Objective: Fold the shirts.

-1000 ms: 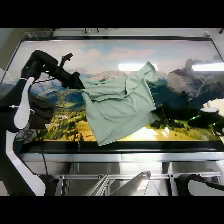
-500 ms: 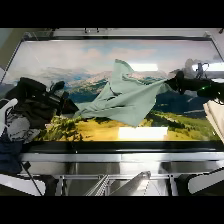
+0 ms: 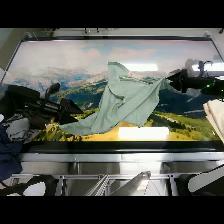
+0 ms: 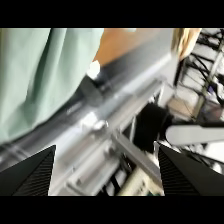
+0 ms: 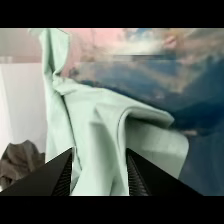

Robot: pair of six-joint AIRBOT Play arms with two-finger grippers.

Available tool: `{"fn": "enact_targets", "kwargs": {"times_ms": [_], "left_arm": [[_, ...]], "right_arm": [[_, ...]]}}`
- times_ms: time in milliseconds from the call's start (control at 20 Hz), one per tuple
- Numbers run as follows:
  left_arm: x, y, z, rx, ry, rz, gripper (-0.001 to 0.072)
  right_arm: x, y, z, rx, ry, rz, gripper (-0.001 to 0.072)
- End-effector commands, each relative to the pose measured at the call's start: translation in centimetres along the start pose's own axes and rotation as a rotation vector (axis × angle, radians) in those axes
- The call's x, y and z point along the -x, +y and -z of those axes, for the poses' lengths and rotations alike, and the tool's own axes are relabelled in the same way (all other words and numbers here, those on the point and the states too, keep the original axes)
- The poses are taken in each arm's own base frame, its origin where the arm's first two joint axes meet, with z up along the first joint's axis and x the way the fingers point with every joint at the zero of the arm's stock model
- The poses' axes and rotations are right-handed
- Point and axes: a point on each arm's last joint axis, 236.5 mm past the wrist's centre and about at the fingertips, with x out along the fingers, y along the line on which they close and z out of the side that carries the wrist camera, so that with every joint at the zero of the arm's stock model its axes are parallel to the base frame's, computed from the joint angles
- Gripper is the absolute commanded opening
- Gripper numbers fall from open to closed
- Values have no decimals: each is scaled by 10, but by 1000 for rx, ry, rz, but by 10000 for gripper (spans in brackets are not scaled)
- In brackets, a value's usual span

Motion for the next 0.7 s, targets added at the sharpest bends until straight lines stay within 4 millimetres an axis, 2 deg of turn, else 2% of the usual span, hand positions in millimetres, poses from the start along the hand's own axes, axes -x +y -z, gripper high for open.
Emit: {"fn": "enact_targets", "kwargs": {"times_ms": [0,50,150,300,450,550,650], "left_arm": [[24,-33,-56,-117,-194,-56,710],[21,-41,-68,-139,-190,-57,710],[-5,-51,-92,-189,-143,-58,710],[-62,-52,-143,-228,-115,-68,710],[-114,-43,-180,-210,-83,-66,710],[-131,-33,-209,-171,-103,-62,709],[-132,-23,-248,-154,-186,-57,661]], "right_arm": [[43,16,-4,1,-5,-34,384],[56,13,-2,-10,-3,-1,384],[68,2,11,4,47,91,383],[61,1,29,-7,117,137,364],[55,2,29,-18,114,144,363],[62,-5,25,-44,90,151,363],[66,-8,23,-50,83,151,364]]}}
